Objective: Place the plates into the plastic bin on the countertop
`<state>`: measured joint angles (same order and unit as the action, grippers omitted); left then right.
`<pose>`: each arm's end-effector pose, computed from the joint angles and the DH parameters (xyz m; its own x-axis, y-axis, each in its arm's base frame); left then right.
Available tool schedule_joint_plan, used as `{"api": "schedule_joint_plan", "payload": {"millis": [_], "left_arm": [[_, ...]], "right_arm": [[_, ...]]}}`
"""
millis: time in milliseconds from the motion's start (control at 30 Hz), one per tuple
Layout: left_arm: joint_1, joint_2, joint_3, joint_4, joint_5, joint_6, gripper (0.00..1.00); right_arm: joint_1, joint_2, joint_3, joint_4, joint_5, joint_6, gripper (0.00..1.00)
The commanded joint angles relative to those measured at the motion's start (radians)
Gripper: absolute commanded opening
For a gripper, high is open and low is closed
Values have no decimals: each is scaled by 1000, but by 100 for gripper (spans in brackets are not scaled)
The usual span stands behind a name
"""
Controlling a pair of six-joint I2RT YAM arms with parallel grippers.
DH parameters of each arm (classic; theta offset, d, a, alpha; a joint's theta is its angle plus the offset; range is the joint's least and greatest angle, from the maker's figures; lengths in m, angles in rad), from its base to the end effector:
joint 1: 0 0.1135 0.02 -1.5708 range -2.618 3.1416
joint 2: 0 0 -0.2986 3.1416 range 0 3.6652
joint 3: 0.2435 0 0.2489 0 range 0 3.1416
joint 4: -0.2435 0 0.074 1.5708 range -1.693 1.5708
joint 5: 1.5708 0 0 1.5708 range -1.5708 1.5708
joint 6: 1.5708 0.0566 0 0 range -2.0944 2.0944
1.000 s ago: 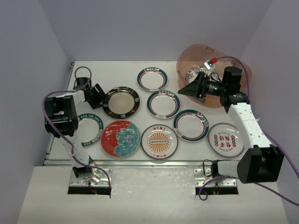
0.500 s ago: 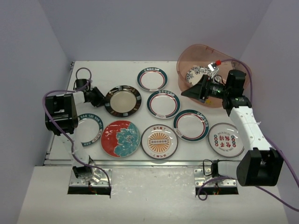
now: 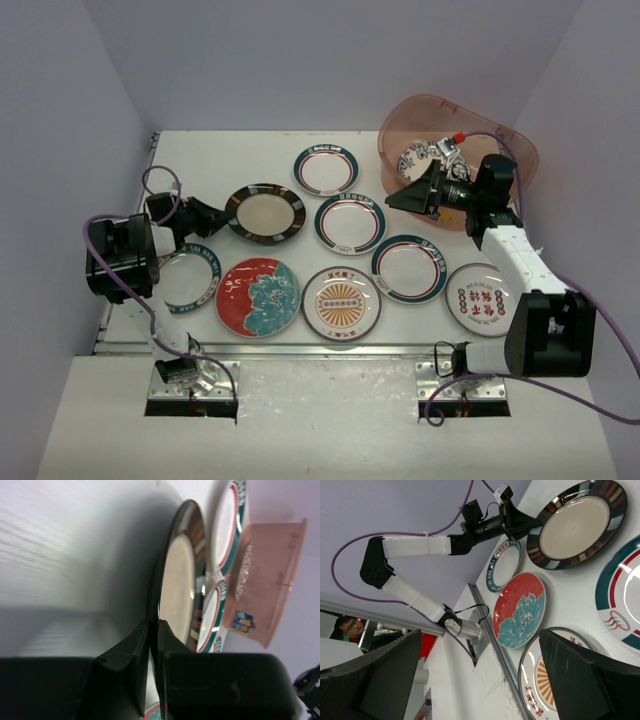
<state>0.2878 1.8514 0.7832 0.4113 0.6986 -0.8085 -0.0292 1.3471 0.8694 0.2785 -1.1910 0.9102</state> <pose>0.3599 0.0686 0.1460 -0.6004 -0.7553 -0.2628 -0.2363 0.4815 -0.8440 0.2904 0.0441 0.3281 -0.8314 0.3172 -0.4563 -0.3955 0.2391 0.8868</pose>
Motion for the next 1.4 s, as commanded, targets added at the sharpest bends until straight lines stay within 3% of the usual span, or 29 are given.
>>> {"api": "schedule_joint_plan", "payload": {"millis": [0, 133, 367, 533, 667, 767, 1033, 1200, 1367], "left_arm": [[1, -108, -31, 334, 102, -156, 0], [3, -155, -41, 324, 98, -202, 0], [6, -234, -53, 161, 11, -131, 0], [5, -257, -96, 297, 109, -219, 0], [4, -340, -112, 296, 158, -244, 0], [4, -413, -117, 275, 211, -252, 0], [-5, -530, -175, 355, 312, -355, 0], [-45, -565, -198, 424, 346, -417, 0], [-79, -571, -214, 498, 351, -483, 0]], "right_arm": [[2, 9, 6, 151, -44, 74, 99], [3, 31, 17, 157, -37, 87, 99], [3, 76, 33, 113, -19, 56, 99], [23, 114, 87, 25, 17, -17, 99], [78, 183, 171, -86, 62, -94, 99], [137, 249, 293, -223, 143, -191, 99], [247, 457, 555, -409, 345, -224, 99], [312, 582, 708, -491, 318, -235, 99], [353, 621, 711, -464, 284, -218, 94]]}}
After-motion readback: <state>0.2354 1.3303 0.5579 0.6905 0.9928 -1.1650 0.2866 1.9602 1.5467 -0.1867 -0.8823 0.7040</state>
